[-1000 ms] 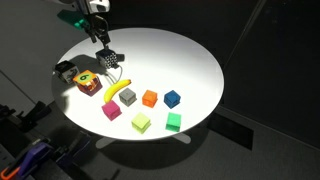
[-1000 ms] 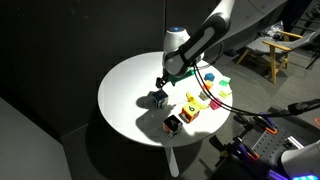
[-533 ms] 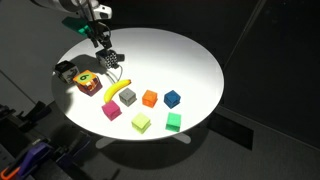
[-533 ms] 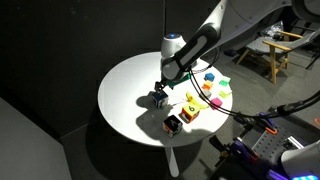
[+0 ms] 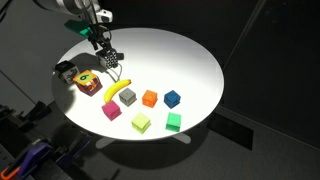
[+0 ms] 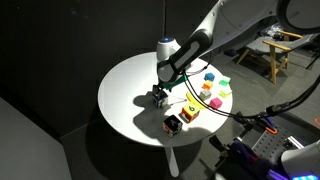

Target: Pick up the soft block with number four on it and put in on the soft block with the letter a on it

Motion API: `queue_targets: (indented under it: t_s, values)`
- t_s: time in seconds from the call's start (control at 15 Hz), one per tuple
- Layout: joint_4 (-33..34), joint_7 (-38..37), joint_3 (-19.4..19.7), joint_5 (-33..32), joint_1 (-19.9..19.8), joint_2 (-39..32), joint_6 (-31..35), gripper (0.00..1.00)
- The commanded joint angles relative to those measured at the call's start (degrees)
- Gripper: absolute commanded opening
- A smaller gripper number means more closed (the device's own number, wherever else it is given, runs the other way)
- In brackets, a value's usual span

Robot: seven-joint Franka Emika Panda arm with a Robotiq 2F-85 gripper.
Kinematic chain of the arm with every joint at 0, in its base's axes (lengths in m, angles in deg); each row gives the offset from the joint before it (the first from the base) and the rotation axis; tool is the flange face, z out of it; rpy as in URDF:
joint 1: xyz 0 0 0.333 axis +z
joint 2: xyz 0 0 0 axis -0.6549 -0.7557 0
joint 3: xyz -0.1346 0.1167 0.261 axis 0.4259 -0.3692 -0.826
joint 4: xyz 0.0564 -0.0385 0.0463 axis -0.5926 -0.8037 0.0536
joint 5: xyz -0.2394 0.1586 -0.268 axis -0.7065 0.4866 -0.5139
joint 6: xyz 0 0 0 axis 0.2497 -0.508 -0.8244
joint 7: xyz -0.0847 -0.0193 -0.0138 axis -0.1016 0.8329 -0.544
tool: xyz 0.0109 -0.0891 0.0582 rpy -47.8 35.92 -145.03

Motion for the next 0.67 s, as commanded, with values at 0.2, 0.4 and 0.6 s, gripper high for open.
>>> queue_targets:
  t_s: [0.2,0.4,0.6]
  values:
    - [6.5,-0.2,0.7,-1.2,0.9,-3.2,-5.9,1.0]
    - [8.0,-0.3,0.9,-1.4,0.9,-4.3,-7.3,1.0]
    - [9.2,-0.2,1.1,-1.6,0.7,-5.3,-8.2,1.0]
